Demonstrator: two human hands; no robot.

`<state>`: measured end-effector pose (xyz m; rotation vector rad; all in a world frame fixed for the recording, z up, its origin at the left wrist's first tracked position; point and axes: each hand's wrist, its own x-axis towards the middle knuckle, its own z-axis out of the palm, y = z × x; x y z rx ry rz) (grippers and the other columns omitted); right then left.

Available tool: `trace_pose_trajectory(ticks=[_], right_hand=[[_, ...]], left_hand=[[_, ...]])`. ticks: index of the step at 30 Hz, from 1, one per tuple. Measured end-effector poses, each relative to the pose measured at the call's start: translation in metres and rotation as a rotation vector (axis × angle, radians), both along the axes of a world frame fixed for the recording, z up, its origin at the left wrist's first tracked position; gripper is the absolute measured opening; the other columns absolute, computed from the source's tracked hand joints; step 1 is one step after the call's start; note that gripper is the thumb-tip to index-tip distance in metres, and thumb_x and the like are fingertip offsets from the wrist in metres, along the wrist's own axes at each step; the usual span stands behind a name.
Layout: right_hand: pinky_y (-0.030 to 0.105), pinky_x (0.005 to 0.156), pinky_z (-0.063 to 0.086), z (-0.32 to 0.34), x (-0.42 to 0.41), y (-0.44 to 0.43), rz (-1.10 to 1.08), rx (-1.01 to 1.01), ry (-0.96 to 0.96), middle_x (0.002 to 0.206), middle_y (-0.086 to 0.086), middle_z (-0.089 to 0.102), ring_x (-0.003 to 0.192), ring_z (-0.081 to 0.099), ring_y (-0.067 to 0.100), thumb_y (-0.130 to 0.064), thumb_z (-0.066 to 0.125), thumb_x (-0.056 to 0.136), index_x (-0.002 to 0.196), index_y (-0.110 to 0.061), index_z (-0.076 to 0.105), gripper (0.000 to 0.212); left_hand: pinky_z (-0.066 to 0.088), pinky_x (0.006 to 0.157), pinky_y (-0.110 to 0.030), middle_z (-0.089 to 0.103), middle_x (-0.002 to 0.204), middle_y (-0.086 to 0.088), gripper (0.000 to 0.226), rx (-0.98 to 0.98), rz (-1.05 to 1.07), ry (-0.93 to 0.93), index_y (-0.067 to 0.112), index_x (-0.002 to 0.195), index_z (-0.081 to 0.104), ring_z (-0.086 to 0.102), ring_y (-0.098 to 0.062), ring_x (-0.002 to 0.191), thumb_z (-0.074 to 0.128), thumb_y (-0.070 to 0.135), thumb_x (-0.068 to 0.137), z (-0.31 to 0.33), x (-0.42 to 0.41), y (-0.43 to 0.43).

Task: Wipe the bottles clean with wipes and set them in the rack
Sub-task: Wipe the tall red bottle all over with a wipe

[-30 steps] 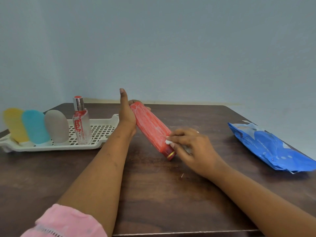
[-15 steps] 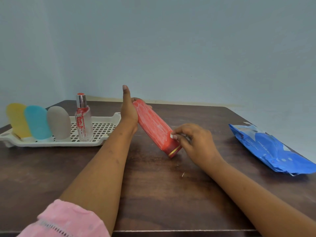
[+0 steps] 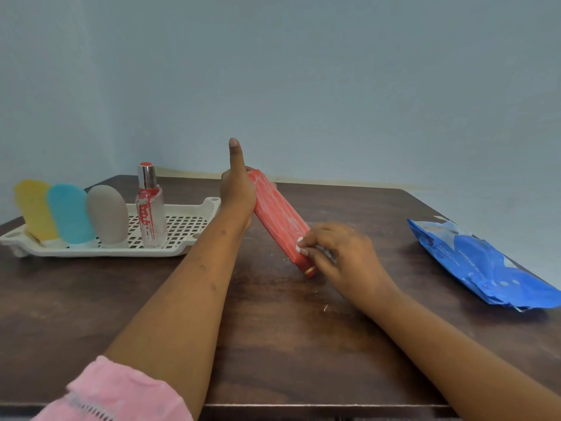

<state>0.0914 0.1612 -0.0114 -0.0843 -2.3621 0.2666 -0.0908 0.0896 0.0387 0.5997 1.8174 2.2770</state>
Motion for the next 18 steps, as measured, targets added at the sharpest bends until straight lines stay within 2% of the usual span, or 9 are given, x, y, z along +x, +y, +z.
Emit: trace_pose_trajectory(ticks=[3,5,8,11,15,18], right_hand=[[-0.002,0.076,0.035,0.001,0.004,0.006,-0.033,-0.084,0.035,0.09,-0.004,0.069,0.085,0.056,0.002,-0.012,0.071,0.082,0.089,-0.016,0.073,0.008],[0.001,0.074,0.035,0.003,0.0,0.007,-0.071,-0.128,0.038,0.092,-0.005,0.068,0.084,0.056,0.002,-0.013,0.068,0.085,0.092,-0.016,0.073,0.009],[0.001,0.077,0.032,0.003,-0.003,0.0,-0.037,-0.069,0.037,0.092,-0.004,0.069,0.085,0.054,0.001,-0.012,0.068,0.085,0.091,-0.015,0.073,0.008],[-0.002,0.078,0.033,-0.002,0.002,-0.001,0.019,0.01,0.019,0.089,-0.003,0.069,0.089,0.054,0.002,-0.01,0.071,0.08,0.086,-0.014,0.072,0.008],[-0.004,0.077,0.032,-0.001,-0.002,0.008,-0.035,-0.082,0.099,0.086,-0.003,0.069,0.085,0.051,-0.002,-0.01,0.074,0.078,0.085,-0.016,0.074,0.009],[-0.002,0.077,0.033,-0.001,-0.007,0.005,-0.016,-0.06,0.098,0.088,-0.006,0.068,0.084,0.053,-0.001,-0.012,0.072,0.08,0.085,-0.017,0.073,0.007]], left_hand=[[0.053,0.076,-0.042,0.053,0.071,-0.009,0.07,-0.039,0.024,0.025,0.02,0.068,0.043,0.054,-0.024,0.069,0.019,0.086,0.077,0.002,0.003,0.0],[0.046,0.07,-0.036,0.046,0.064,-0.003,0.066,-0.05,0.05,0.03,0.021,0.064,0.039,0.05,-0.02,0.065,0.019,0.081,0.082,0.002,0.003,0.0],[0.04,0.066,-0.035,0.039,0.059,0.001,0.065,-0.051,0.07,0.035,0.021,0.062,0.034,0.043,-0.015,0.056,0.019,0.08,0.083,0.002,0.002,0.001],[0.038,0.066,-0.034,0.036,0.059,0.002,0.062,-0.065,0.094,0.051,0.021,0.063,0.033,0.04,-0.013,0.057,0.02,0.077,0.086,0.002,0.003,0.001],[0.035,0.066,-0.034,0.033,0.057,0.001,0.063,-0.12,0.12,0.066,0.021,0.062,0.032,0.037,-0.014,0.055,0.018,0.077,0.086,0.004,0.005,0.0],[0.034,0.064,-0.034,0.034,0.057,0.001,0.064,-0.162,0.153,0.069,0.02,0.062,0.033,0.037,-0.014,0.055,0.017,0.077,0.086,0.004,0.005,0.001]])
